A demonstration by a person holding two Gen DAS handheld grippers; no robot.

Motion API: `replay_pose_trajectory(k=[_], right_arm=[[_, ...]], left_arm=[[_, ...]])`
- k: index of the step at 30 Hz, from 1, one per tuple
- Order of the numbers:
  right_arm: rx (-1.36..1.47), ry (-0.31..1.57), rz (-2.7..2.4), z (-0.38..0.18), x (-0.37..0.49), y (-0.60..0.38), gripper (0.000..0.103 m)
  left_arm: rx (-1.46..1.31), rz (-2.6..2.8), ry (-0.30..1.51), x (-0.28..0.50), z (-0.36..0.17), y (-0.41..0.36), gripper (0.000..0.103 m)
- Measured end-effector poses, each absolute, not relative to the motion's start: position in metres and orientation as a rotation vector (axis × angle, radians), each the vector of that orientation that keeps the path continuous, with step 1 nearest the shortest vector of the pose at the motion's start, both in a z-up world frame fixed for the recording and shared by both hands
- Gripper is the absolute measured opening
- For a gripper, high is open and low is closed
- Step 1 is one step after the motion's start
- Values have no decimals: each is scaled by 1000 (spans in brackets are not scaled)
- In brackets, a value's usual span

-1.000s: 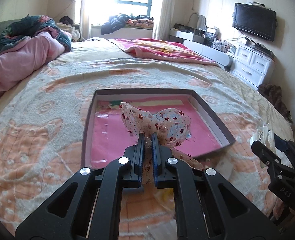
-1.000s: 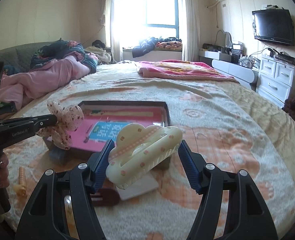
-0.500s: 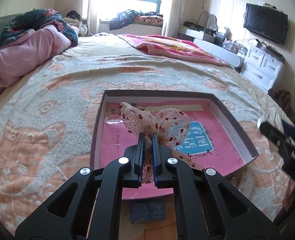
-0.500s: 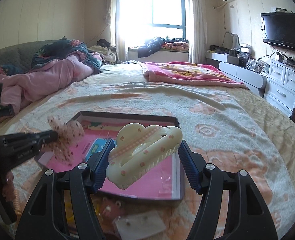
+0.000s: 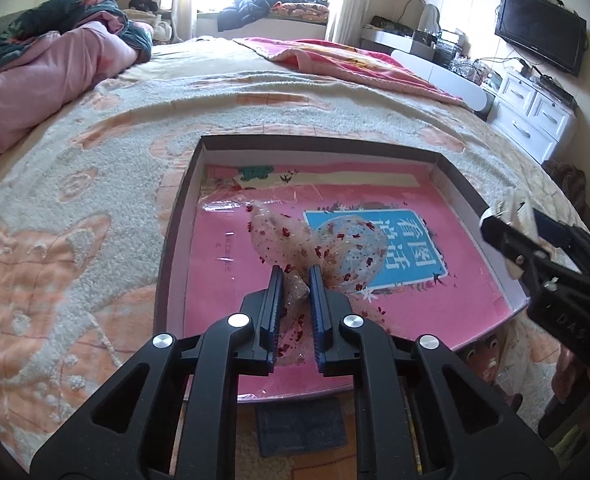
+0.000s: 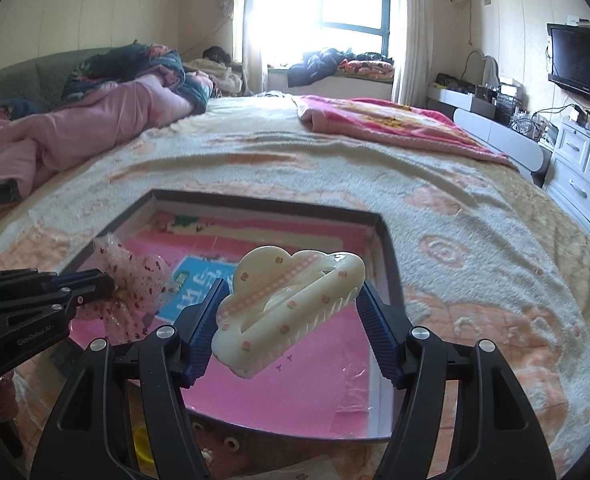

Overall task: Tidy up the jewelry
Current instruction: 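Carry the claw clip into the tray and open the right tool while the left tool releases the bow there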

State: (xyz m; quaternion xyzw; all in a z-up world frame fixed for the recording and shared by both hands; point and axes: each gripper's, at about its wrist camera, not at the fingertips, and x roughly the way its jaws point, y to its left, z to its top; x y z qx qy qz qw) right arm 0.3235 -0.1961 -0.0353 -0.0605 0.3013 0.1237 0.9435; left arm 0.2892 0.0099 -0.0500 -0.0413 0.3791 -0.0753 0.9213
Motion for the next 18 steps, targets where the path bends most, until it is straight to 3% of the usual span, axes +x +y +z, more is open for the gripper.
replay_pose_trajectory(k=[4, 9, 11, 15, 18], right_arm=[[-124, 640, 251, -45, 322, -195, 63], [-113, 644, 256, -47, 319, -198, 64], [-113, 640, 246, -48, 317, -199, 64], [-102, 617, 244, -45, 310, -203, 74], [-101, 602, 234, -43, 305, -206, 76]], left_arm=[[-74, -154, 767, 285, -48, 9, 12], [-67, -156, 727, 273, -39, 9, 32], [-74, -154, 713, 267, -36, 11, 34], [-88, -148, 680, 255, -30, 12, 49], [-93, -139, 657, 247, -25, 13, 53]])
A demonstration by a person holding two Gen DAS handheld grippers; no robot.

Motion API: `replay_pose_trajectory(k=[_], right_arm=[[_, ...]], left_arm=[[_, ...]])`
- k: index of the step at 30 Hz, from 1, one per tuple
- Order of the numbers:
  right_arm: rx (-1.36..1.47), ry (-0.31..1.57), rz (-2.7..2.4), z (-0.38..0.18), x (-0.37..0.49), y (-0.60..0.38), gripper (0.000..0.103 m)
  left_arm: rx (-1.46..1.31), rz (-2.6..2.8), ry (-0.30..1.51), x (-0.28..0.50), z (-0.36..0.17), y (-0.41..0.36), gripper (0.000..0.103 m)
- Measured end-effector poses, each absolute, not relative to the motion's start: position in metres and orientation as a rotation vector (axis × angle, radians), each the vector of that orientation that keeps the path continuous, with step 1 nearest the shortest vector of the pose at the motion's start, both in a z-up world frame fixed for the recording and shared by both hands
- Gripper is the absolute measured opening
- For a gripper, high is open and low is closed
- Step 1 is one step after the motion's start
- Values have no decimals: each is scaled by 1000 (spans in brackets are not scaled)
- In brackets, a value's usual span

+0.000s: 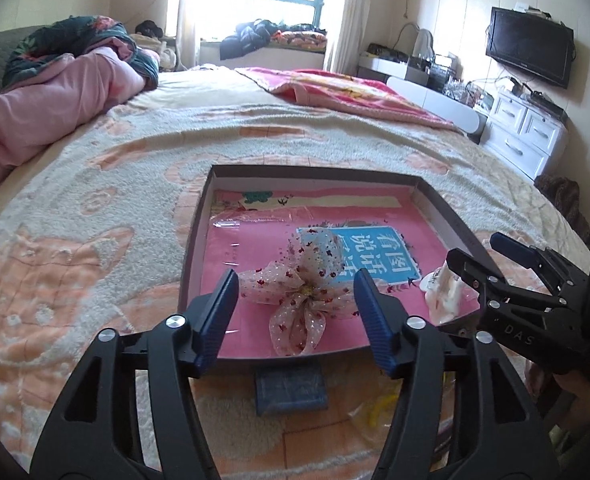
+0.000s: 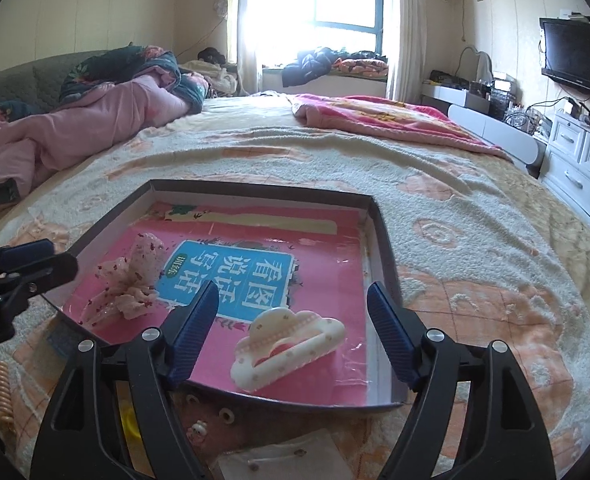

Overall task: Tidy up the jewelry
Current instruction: 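Carry the claw clip into the tray and open the right tool while the left tool releases the bow there, then withdraw both open tools from the tray toward the remaining accessories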

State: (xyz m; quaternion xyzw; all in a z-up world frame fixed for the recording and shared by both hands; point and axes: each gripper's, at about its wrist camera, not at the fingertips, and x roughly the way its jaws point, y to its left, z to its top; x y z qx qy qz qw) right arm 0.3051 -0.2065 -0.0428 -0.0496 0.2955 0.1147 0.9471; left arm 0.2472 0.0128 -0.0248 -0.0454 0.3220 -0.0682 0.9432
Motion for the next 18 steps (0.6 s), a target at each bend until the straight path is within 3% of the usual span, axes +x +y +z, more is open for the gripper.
replay_pose_trajectory(k=[9, 18], right_arm=[[-69, 522, 194, -27, 271, -222, 91], [-52, 460, 195, -4, 238, -226, 95]], left_arm=[[-106, -101, 582, 221, -10, 18, 67], [-134, -102, 540, 195, -3, 23, 79]])
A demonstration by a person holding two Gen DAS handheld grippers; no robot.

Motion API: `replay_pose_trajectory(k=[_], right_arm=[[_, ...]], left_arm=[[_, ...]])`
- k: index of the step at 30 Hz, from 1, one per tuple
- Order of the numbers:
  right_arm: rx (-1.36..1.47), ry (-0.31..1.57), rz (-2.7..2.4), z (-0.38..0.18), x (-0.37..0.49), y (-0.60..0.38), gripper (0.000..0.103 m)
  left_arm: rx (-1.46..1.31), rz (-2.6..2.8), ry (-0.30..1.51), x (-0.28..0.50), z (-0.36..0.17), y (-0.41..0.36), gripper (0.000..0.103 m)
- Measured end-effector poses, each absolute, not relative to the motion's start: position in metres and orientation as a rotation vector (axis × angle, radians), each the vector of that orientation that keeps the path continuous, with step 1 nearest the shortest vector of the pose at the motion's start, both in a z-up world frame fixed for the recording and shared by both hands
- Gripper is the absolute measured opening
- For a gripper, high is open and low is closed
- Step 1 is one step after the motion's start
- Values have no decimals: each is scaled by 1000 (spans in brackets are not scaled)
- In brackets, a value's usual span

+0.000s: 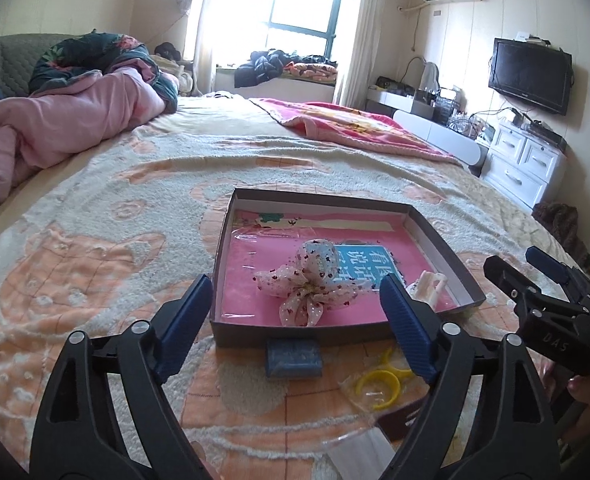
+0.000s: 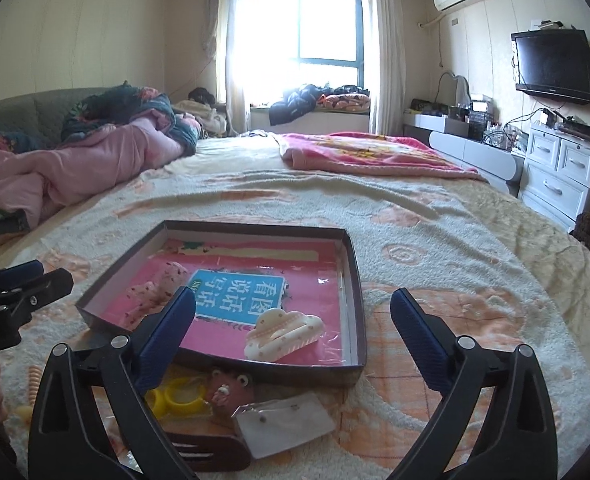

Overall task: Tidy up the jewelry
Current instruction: 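Withdraw both open tools from the tray toward the remaining accessories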

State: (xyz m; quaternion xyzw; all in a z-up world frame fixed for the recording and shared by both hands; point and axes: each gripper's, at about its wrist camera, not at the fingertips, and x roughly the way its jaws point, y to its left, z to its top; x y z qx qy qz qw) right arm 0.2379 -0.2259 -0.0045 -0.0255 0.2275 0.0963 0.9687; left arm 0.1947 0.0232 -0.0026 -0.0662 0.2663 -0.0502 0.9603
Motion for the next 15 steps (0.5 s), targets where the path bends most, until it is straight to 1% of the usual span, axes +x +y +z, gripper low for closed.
replay_pose_trajectory(k=[1, 4, 6, 15], right_arm=[[-52, 452, 192, -2, 234, -226, 96], [-52, 442, 190, 2, 224, -227, 97], [-47, 438, 192, 5, 218, -227, 97], [-34, 405, 202, 16, 194, -227, 97]], left_arm=[[-134, -103, 533, 192, -1, 24, 80], [-134, -105, 512, 182, 1, 25, 89], [-139, -108, 499, 176, 4, 27, 92], [-148, -97, 460, 154, 8, 34, 92]])
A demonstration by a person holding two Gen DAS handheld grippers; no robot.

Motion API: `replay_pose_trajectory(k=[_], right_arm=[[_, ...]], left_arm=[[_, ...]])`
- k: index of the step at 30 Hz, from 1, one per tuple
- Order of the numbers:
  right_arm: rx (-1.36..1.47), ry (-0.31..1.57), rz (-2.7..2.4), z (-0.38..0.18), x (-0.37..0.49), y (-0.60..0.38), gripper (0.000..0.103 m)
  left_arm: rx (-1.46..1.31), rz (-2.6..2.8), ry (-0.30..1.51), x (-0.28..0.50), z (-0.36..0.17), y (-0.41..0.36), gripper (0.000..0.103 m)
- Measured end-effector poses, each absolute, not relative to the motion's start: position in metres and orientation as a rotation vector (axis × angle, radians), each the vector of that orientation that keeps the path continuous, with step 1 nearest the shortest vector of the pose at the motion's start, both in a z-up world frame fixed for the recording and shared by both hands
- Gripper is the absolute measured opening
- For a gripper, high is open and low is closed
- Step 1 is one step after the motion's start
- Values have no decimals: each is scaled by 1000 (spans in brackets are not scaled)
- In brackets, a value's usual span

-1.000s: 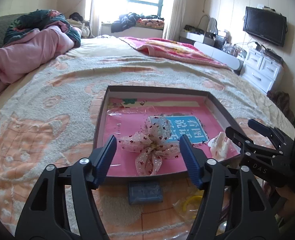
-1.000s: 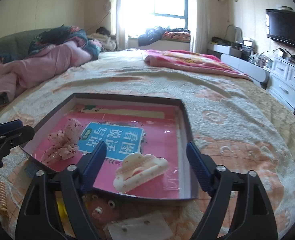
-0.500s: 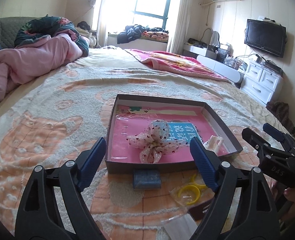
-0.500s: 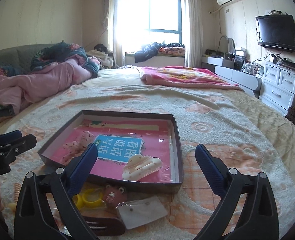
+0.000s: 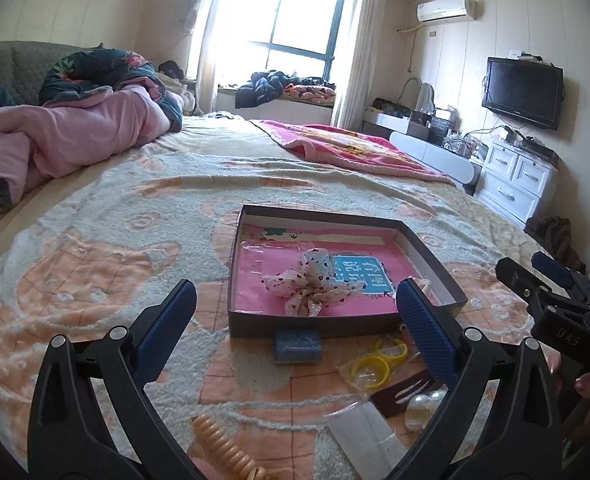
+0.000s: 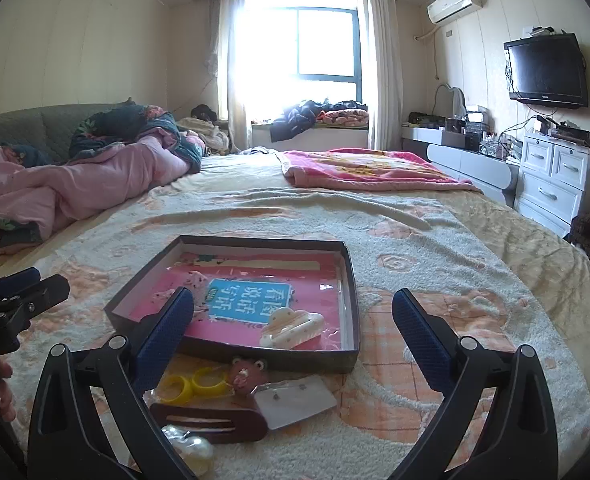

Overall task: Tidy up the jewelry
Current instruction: 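Withdraw both open tools from the tray toward the remaining accessories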

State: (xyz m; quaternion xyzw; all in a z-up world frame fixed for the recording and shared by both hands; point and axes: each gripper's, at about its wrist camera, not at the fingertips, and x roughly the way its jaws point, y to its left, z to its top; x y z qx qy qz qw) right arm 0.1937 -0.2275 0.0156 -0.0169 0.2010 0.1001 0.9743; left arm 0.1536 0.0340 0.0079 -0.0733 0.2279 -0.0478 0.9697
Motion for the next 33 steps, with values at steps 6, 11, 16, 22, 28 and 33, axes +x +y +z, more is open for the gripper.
replay_pose_trajectory(k=[6, 11, 16, 22, 28, 33], right_arm=[[-43, 399, 213, 17, 181, -224, 97], [-45, 400, 239, 16, 171, -218, 97], [-51, 399, 267, 13, 159, -209, 97], [-67, 408, 306, 8, 149, -199, 97], [-91, 417, 344, 3, 138, -187, 97], [-114, 427, 379, -2, 129, -176, 97]], left_arm=[[-148, -88, 442, 142, 11, 39, 92], [-139, -71, 428, 130, 12, 45, 92], [-138, -40, 427, 122, 11, 57, 92], [-133, -6, 434, 112, 7, 68, 92], [-133, 16, 453, 104, 0, 77, 92], [-136, 33, 469, 98, -4, 82, 92]])
